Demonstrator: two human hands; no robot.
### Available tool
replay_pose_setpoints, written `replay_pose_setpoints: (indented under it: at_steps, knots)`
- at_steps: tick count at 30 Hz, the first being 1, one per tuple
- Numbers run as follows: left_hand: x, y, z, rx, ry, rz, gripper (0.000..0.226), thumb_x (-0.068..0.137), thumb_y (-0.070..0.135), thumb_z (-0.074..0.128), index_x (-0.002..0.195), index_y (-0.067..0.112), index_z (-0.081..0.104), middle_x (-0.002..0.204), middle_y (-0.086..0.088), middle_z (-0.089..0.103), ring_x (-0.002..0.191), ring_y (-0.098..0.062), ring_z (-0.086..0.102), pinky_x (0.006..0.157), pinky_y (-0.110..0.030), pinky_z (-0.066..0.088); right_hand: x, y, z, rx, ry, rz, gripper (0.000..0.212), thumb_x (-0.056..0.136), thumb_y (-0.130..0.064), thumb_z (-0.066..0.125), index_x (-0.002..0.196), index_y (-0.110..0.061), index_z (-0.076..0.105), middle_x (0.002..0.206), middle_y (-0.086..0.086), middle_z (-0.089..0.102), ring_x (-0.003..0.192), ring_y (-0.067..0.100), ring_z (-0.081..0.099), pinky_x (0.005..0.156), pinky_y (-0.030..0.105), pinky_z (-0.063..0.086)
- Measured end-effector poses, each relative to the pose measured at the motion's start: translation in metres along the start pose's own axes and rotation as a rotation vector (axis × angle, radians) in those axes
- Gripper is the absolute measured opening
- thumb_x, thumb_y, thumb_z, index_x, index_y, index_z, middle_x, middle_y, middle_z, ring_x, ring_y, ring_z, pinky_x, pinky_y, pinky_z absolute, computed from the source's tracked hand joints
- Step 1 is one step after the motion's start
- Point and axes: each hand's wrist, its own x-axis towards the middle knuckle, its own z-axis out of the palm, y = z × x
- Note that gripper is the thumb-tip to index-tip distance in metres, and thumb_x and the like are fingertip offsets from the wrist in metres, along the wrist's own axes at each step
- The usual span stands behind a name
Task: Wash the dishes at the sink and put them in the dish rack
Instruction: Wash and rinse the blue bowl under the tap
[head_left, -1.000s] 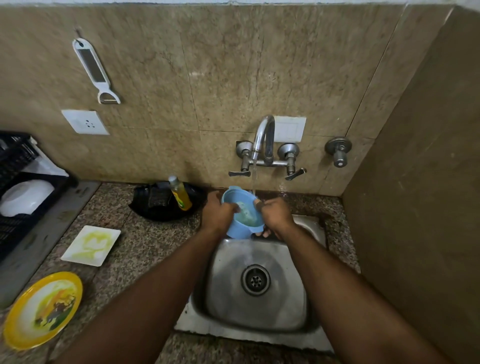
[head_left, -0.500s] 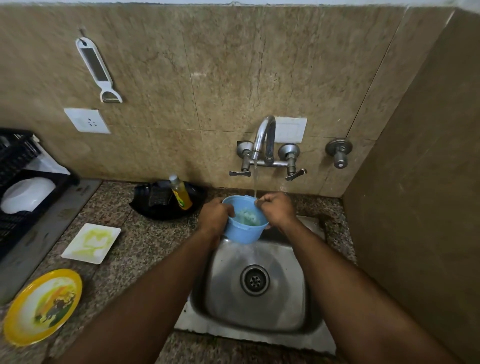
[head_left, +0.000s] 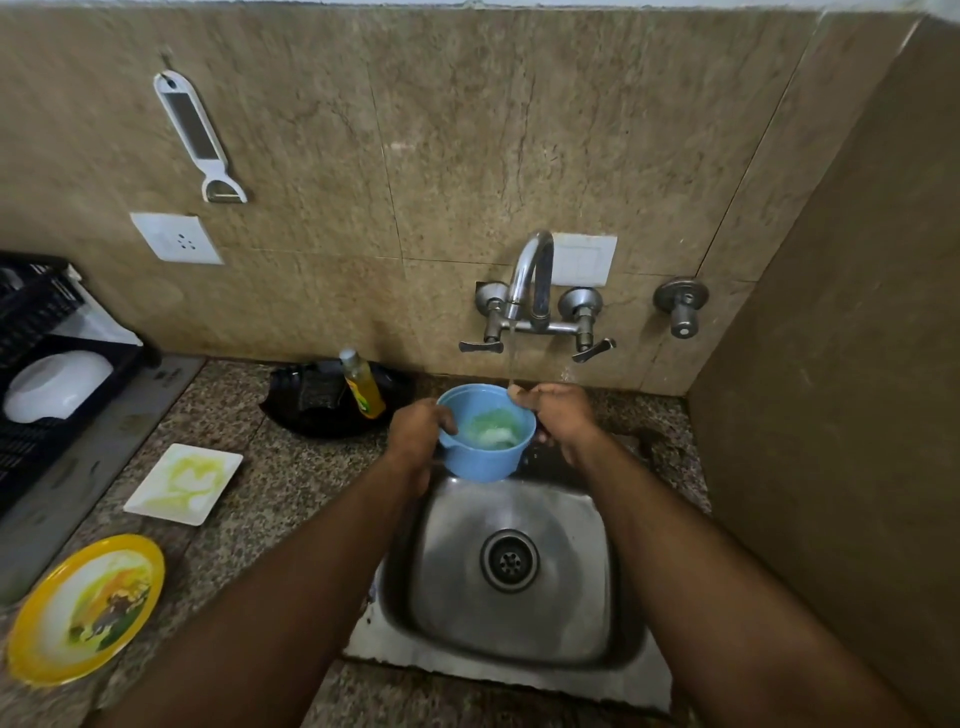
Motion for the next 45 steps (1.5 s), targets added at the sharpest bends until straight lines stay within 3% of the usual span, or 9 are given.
replay_pose_setpoints:
  at_steps: [8,13,17,24,27,31,34,39,45]
  knots:
    - [0.000,0.011,-0.009,-0.011,0.020,0.046,0.006,0.040,0.012,0.055,0.045,0.014,0.057,0.067,-0.008,0.055,0.074,-0.030,0.051,0.062,-0.035,0.038,0.003,0.013,-0.012,0.405,-0.215,0.132,0.016,0.095,-0.007,0.064,0.080,-0.012,0.062,0.056,0.003,0.054,0.043,0.010,0.040,0.041,0.020,0.029]
    - [-0.003,0.012,-0.007,0.115,0.062,0.087,0.006,0.047,0.007,0.055,0.046,0.012,0.057,0.063,-0.008,0.054,0.069,-0.027,0.052,0.055,-0.032,0.041,0.001,0.004,0.007,0.183,-0.038,0.082,0.026,0.091,-0.026,0.075,0.073,-0.012,0.063,0.056,0.007,0.053,0.039,0.016,0.039,0.039,0.023,0.027]
    - [-0.008,0.020,0.002,0.098,0.103,0.118,0.005,0.043,0.009,0.055,0.047,0.011,0.055,0.062,-0.011,0.048,0.063,-0.025,0.045,0.052,-0.030,0.035,0.004,-0.007,0.019,0.268,0.147,0.073,0.030,0.085,-0.032,0.083,0.070,-0.012,0.066,0.062,0.006,0.067,0.047,0.020,0.057,0.049,0.030,0.047]
    - [-0.002,0.027,-0.008,0.071,0.166,0.108,0.026,0.060,-0.005,0.055,0.044,0.015,0.050,0.060,-0.007,0.046,0.067,-0.025,0.045,0.054,-0.031,0.034,0.009,-0.002,-0.001,0.221,-0.197,0.090,0.022,0.104,-0.007,0.050,0.091,-0.008,0.068,0.060,0.004,0.056,0.049,0.012,0.048,0.052,0.028,0.044]
    - [-0.003,0.026,-0.007,0.147,0.127,0.139,0.018,0.057,-0.002,0.056,0.048,0.013,0.052,0.062,-0.010,0.045,0.066,-0.024,0.043,0.054,-0.032,0.035,0.005,-0.005,0.007,0.164,-0.047,0.062,0.021,0.098,-0.019,0.064,0.080,-0.009,0.068,0.048,0.001,0.052,0.037,0.012,0.042,0.039,0.020,0.033]
    - [-0.007,0.028,0.000,0.204,0.057,0.154,0.012,0.050,0.005,0.055,0.061,0.005,0.061,0.064,-0.011,0.049,0.066,-0.024,0.047,0.052,-0.032,0.038,0.014,-0.010,0.015,0.034,0.227,-0.004,0.040,0.078,-0.038,0.081,0.053,-0.012,0.062,0.052,0.002,0.062,0.048,0.020,0.058,0.049,0.034,0.049]
    - [-0.007,0.035,-0.001,0.184,0.086,0.171,0.014,0.050,0.008,0.055,0.062,0.006,0.063,0.061,-0.010,0.049,0.064,-0.025,0.046,0.051,-0.033,0.036,0.006,-0.013,0.015,-0.156,0.067,-0.068,0.041,0.084,-0.051,0.077,0.071,-0.013,0.070,0.067,0.000,0.074,0.059,0.019,0.071,0.051,0.029,0.055]
    - [-0.002,0.048,0.002,0.141,0.090,0.144,0.013,0.076,0.003,0.067,0.065,0.010,0.068,0.059,-0.003,0.058,0.060,-0.022,0.054,0.052,-0.029,0.040,-0.002,-0.004,0.015,-0.219,0.011,-0.144,0.018,0.097,-0.028,0.067,0.085,-0.015,0.065,0.066,0.009,0.067,0.042,0.019,0.056,0.039,0.027,0.044]
    - [-0.004,0.034,0.004,0.216,0.005,0.256,0.039,0.050,0.016,0.063,0.085,0.017,0.077,0.082,-0.004,0.076,0.076,-0.021,0.067,0.066,-0.037,0.054,-0.010,-0.008,0.015,-0.070,0.070,-0.050,0.036,0.095,-0.042,0.069,0.090,-0.006,0.069,0.068,0.016,0.073,0.039,0.023,0.058,0.040,0.034,0.053]
